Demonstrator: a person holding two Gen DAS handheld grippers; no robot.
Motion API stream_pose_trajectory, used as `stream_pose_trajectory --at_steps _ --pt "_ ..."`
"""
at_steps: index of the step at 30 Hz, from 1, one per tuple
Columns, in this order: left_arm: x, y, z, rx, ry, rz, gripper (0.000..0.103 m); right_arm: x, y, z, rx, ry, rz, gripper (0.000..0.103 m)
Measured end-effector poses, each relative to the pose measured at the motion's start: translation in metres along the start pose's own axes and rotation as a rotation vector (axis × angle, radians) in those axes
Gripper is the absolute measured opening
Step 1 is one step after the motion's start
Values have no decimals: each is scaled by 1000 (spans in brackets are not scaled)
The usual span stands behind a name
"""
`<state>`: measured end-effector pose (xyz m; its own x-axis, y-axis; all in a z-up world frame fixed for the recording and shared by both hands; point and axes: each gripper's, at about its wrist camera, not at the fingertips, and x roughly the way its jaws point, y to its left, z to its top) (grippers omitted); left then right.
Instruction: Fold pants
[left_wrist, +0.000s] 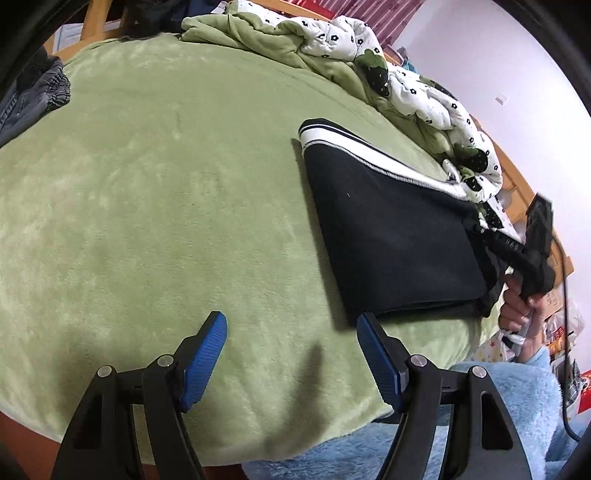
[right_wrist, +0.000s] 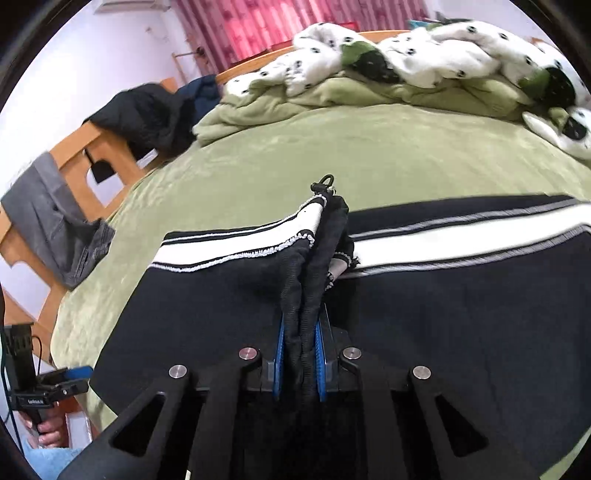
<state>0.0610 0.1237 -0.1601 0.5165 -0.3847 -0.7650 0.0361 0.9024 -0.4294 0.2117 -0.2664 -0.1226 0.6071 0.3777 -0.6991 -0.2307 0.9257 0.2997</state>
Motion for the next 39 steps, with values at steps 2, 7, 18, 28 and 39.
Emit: stream_pose_trajectory --at_steps 2,7,18,28,39 --pt "-1 -4 2 -1 -6 -9 71 -3 -10 -5 5 -5 -20 14" --pt "0 -27 21 36 -37 -13 71 24 -27 -22 -13 91 -76 21" --pt "58 -72 27 205 52 118 71 -30 -29 -44 -84 36 -42 31" --pt "39 -81 54 224 -64 98 71 -31 -42 -33 -90 -11 14 40" --pt "126 -92 141 139 -25 66 71 57 -16 48 -286 39 -58 39"
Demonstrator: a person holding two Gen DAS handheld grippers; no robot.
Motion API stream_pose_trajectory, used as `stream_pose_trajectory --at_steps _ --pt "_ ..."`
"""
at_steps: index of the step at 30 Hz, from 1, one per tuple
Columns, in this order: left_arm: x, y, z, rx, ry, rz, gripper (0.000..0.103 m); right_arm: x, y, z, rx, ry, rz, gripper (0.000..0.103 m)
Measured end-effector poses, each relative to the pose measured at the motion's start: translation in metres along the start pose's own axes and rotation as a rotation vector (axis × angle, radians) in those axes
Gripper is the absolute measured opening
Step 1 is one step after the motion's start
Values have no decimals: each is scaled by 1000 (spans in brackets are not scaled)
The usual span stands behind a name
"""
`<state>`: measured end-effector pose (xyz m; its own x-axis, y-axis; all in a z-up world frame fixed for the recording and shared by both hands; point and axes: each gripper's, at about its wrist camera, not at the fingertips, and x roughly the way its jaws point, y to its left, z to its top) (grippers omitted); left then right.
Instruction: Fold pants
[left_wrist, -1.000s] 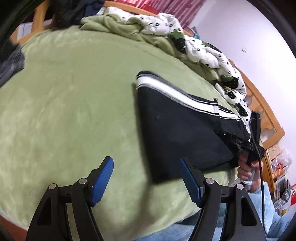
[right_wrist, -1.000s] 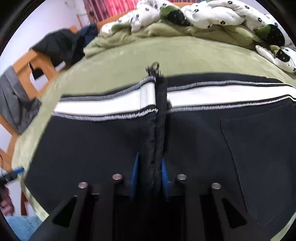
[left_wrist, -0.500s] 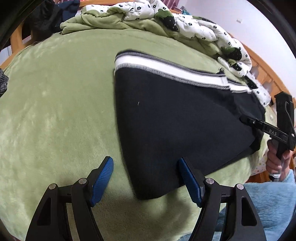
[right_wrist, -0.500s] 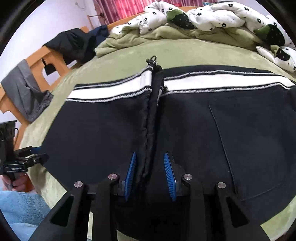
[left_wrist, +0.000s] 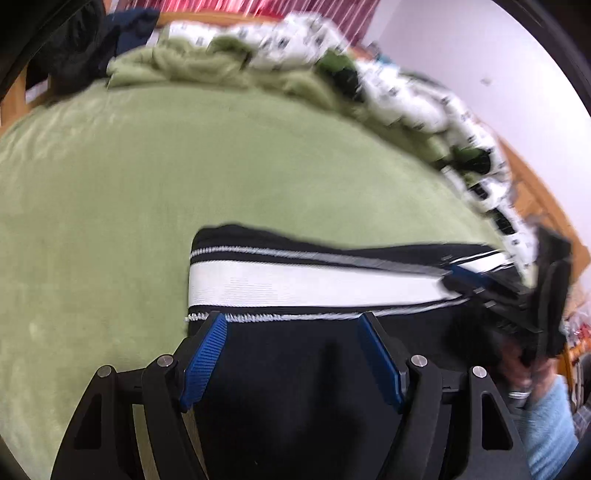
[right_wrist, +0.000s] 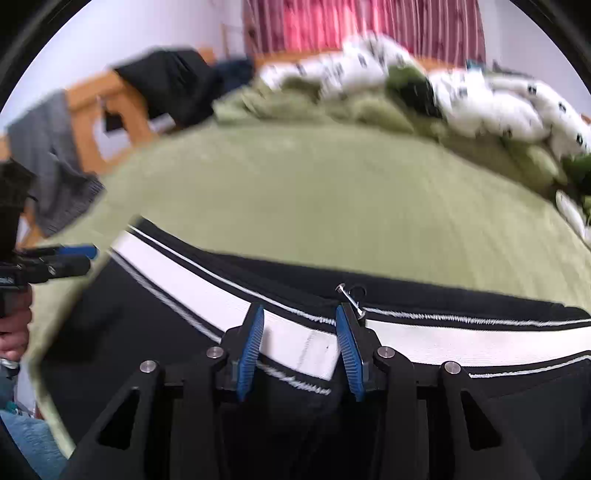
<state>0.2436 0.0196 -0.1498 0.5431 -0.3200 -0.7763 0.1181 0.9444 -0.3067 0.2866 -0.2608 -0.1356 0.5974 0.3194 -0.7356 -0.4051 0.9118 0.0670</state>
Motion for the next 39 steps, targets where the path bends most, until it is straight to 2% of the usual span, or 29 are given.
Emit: stream_pose_trajectory --at_steps 1,4,6,8,12,14,20,23,27,30,32,36,39 --pt "10 0 -3 -3 26 12 71 6 -3 1 7 18 -9 39" --pt "6 -8 -9 38 2 46 71 18 -15 1 51 73 -52 39" --pt "-2 -9 -11 25 14 53 71 26 -26 -1 111 129 -2 40" --pt "-19 -7 -12 -10 18 38 71 13 -32 -1 155 107 9 40" --pt "-74 -8 -13 -38 -49 60 70 -42 -35 -10 258 19 -20 40" --pt "-112 -13 -14 -38 -99 61 70 -66 -32 -18 273 13 -22 40" --pt "-212 -44 -30 -64 -288 51 70 -163 -12 -32 266 -63 -112 40" --pt "-240 -58 -47 -61 -304 54 70 -219 -3 -40 301 -149 -159 40" --pt "-248 -62 -75 -48 -272 46 71 -260 11 -47 313 -174 -164 41" --pt "-238 -53 -93 -89 -219 44 71 -271 16 -58 323 -165 -160 59" --pt "-231 -46 -104 -103 -199 50 71 -271 13 -69 329 -170 -165 61" --pt "-210 -25 -114 -145 -176 92 71 -260 -14 -100 363 -148 -223 61" --pt "-187 -10 -114 -165 -168 94 71 -250 -56 -127 439 -100 -245 61"
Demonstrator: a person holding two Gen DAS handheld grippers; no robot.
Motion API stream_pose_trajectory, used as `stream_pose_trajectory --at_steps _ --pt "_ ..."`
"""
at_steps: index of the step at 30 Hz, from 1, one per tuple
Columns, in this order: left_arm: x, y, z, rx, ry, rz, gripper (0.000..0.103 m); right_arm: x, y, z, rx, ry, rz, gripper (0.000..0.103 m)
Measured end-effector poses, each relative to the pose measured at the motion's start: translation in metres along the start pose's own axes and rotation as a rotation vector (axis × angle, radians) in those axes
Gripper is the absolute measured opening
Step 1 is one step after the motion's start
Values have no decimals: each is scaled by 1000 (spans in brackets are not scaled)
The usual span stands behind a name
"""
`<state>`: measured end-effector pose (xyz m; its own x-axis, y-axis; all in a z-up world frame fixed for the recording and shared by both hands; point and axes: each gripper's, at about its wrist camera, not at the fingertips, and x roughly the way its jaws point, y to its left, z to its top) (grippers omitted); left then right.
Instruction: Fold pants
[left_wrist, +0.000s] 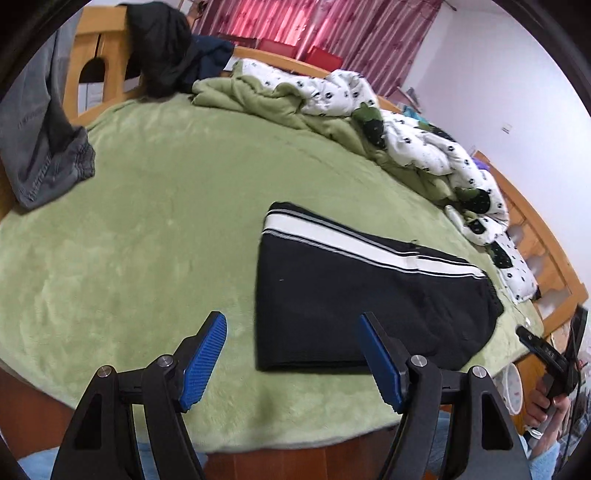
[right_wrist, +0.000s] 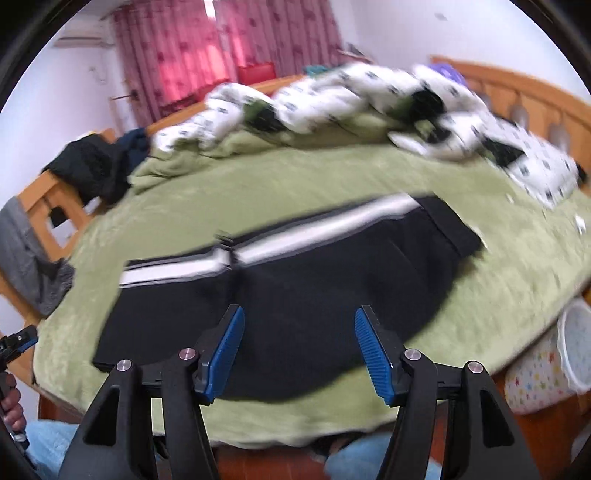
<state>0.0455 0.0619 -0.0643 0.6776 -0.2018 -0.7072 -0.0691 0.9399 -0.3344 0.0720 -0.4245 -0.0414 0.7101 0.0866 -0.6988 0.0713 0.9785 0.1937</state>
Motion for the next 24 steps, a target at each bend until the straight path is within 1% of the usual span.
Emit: stream_pose_trajectory --at_steps 2,6,9,11,13,14,16,18,20,21,23,24 --pt "19 7 -1 -23 12 12 71 12 -26 -3 44 25 -20 61" --pt "62 15 -1 -53 75 -23 71 46 -79 -7 150 56 -64 61" --pt "90 20 4 -39 123 -50 71 75 -107 -8 243 84 -62 61" --pt "109 23 7 -16 152 -86 71 90 -120 -9 291 97 -55 61" --pt "126 25 9 20 170 -101 70 105 -129 -7 323 109 -35 61" --pt "136 26 11 39 182 -107 70 112 -132 -5 325 110 -34 61" --pt "154 28 14 46 204 -116 70 128 -136 3 307 105 -57 61" --pt "166 30 18 34 201 -142 70 148 -141 11 301 97 -88 62" --pt "172 27 24 41 191 -176 70 164 -148 18 324 74 -82 65" --pt "177 26 28 41 200 -194 68 167 -149 22 327 55 -85 66" --pt "189 22 36 23 225 -234 56 175 -150 32 323 38 -90 67" --pt "194 21 38 14 237 -230 46 181 -151 38 323 35 -89 67"
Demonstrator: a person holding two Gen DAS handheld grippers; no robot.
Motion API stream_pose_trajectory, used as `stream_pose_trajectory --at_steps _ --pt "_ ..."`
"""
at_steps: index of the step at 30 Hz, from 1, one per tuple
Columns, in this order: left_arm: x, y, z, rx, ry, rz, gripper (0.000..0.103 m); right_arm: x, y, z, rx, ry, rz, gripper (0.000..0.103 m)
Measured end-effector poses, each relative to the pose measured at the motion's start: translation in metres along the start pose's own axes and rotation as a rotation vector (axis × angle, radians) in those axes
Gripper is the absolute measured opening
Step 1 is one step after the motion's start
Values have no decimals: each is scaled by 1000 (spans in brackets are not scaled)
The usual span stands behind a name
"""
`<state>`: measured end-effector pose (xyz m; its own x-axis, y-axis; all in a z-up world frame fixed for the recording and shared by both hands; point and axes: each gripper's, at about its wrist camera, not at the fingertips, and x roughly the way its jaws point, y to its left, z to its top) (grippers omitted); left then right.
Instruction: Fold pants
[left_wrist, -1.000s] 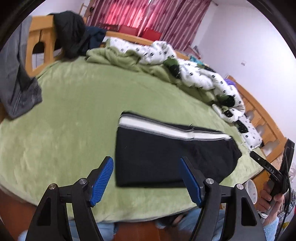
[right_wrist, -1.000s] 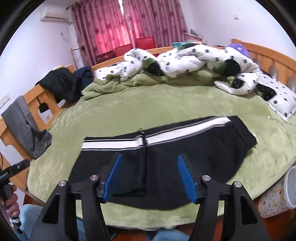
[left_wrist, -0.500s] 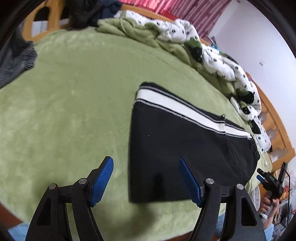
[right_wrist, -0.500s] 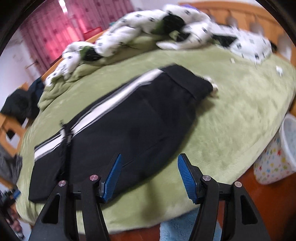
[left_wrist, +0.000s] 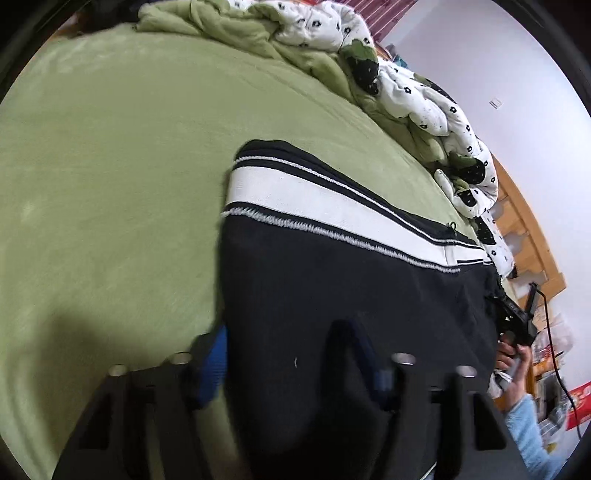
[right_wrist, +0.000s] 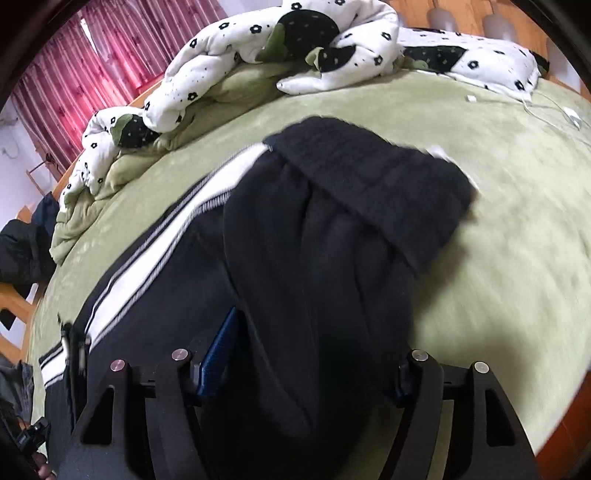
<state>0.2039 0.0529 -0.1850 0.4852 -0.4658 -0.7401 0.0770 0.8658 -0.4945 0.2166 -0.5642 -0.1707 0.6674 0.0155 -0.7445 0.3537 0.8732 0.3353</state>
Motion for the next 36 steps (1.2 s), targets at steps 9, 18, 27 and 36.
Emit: stream_pose_trajectory --at_steps 9,18,27,36 --pt "-27 -19 24 -32 -115 -48 10 -28 43 24 -58 -138 -61 14" --pt "-107 -8 59 -24 -233 -45 10 -127 178 56 -188 -295 99 13" --pt "-120 98 37 -103 -109 228 18 -64 219 -3 -263 -122 187 14" --pt "-131 130 -35 -189 -95 176 64 5 144 -61 -198 113 96 37"
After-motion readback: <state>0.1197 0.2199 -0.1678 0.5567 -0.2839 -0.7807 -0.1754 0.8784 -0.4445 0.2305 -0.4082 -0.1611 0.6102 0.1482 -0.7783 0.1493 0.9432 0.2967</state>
